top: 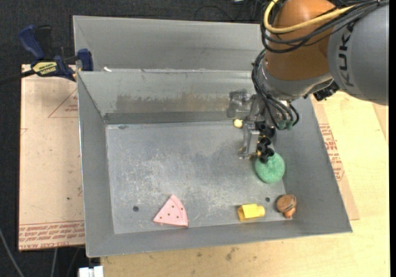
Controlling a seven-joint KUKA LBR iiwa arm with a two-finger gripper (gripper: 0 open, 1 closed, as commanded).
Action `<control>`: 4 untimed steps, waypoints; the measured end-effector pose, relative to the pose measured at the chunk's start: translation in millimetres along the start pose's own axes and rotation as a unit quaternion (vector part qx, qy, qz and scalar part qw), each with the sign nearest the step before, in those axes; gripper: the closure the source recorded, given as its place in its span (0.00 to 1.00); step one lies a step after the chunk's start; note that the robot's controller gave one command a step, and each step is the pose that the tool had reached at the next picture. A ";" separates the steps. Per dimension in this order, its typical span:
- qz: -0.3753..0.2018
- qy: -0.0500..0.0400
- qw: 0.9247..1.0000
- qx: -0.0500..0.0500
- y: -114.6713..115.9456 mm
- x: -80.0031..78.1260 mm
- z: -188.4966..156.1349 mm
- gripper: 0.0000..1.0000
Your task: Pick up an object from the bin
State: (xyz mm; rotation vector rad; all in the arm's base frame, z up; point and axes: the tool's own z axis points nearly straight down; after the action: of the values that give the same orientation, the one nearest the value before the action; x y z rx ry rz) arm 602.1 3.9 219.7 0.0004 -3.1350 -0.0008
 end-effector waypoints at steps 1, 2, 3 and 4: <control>0.000 -0.004 1.000 0.000 0.0 -1.2 -4.9 0.00; -0.035 -0.004 0.999 0.000 12.6 24.8 5.6 0.00; 0.028 -0.006 1.000 -0.001 0.7 8.2 30.8 0.00; 0.067 -0.004 0.998 0.000 19.9 55.9 43.3 0.00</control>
Offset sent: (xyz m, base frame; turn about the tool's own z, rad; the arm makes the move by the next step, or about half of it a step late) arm -0.0471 0.0232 -0.0140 -0.1315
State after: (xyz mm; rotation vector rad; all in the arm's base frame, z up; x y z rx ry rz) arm 545.9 23.8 176.7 -0.2116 -3.1365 -0.0010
